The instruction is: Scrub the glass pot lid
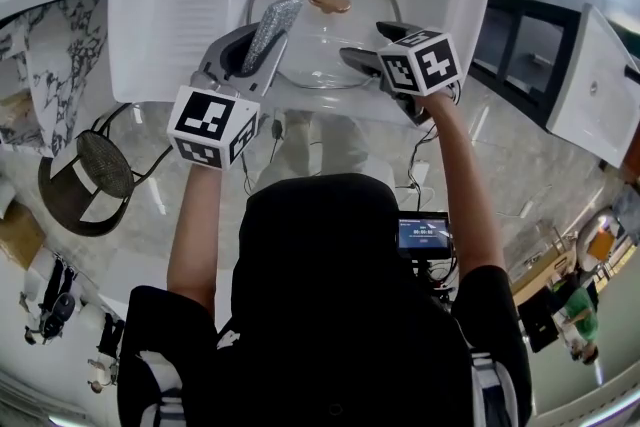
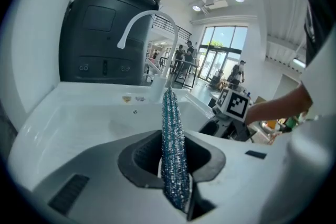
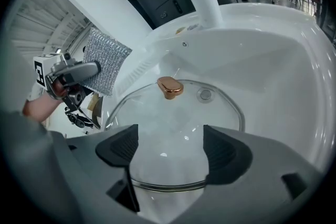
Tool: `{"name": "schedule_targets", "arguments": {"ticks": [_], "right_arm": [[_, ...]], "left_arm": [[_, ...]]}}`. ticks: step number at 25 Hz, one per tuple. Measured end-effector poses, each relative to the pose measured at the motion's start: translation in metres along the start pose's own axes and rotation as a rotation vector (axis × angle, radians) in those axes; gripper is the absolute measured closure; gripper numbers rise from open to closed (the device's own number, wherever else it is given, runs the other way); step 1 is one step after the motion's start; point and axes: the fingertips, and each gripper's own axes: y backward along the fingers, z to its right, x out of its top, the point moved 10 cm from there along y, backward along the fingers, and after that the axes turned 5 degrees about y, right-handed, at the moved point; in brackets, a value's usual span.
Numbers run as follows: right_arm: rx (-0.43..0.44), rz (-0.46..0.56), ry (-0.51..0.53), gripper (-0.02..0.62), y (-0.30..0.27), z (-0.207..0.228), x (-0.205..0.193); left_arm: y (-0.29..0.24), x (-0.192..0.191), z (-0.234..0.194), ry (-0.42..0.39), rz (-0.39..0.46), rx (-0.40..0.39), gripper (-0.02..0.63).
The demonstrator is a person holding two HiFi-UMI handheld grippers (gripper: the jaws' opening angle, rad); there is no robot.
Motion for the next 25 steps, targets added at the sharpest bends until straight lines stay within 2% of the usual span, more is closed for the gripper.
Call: {"name": "schedule_targets", "arguments": {"ticks": [6, 9, 18, 25], "right_arm": [[0.001, -0.001, 0.006, 0.232, -0.001, 0.0, 0.0], [0.0, 0.005, 0.006, 0.232, 0.0, 0.0, 0.0], [0.006, -0.004, 0.007, 0.232, 0.0, 0.001, 0.0], [0.005, 0.007, 0.008, 0.232, -0.001, 0.0, 0.0]], "left_arm": [[-0.011, -0.001, 0.002, -0.364, -0.168, -0.03, 0.531], [-0.017, -0.002, 0.003, -0.497, -0.244, -0.02, 0.531], [-0.031, -0.017, 0.004, -0.747, -0.386, -0.041, 0.531], [-0.037, -0.034, 0.004, -0.842, -0.441, -0.047, 0.531]]}}
